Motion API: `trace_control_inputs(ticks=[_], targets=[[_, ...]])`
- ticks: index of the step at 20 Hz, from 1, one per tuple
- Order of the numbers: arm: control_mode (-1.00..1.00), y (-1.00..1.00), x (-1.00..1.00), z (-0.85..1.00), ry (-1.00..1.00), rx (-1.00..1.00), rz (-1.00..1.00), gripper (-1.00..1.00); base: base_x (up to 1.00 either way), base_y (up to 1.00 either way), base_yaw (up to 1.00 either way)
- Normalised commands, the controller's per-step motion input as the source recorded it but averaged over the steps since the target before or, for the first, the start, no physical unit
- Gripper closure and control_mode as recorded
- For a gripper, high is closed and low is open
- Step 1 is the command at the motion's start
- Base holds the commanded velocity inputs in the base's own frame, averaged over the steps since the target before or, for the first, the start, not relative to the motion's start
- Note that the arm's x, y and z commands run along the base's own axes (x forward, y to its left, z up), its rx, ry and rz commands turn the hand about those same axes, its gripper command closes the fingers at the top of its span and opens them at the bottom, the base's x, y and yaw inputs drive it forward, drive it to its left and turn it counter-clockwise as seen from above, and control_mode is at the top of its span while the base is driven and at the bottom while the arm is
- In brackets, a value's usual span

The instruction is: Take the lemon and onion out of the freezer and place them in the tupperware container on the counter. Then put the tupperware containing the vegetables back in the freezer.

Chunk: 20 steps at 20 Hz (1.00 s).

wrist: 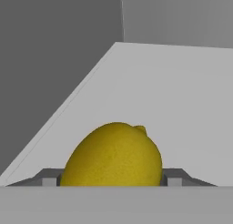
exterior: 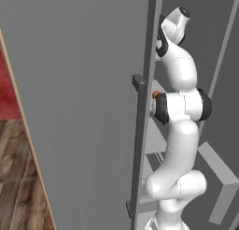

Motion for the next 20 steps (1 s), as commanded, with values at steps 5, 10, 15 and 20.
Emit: trace_control_inputs(ticks=[5, 10, 15, 20], targets=[[-1.00, 0.00, -0.03, -0.01, -0.04, 0.00, 0.00, 1.00, 0.00, 0.00, 0.00], [-1.00, 0.00, -0.35, 0.00, -0.13, 0.00, 0.00, 1.00, 0.00, 0.00, 0.00], [-1.00, 0.00, -0.62, 0.00, -0.13, 0.00, -0.03, 1.00, 0.00, 0.00, 0.00], [-1.00, 0.00, -0.90, 0.00, -0.10, 0.00, -0.08, 1.00, 0.00, 0.00, 0.00]])
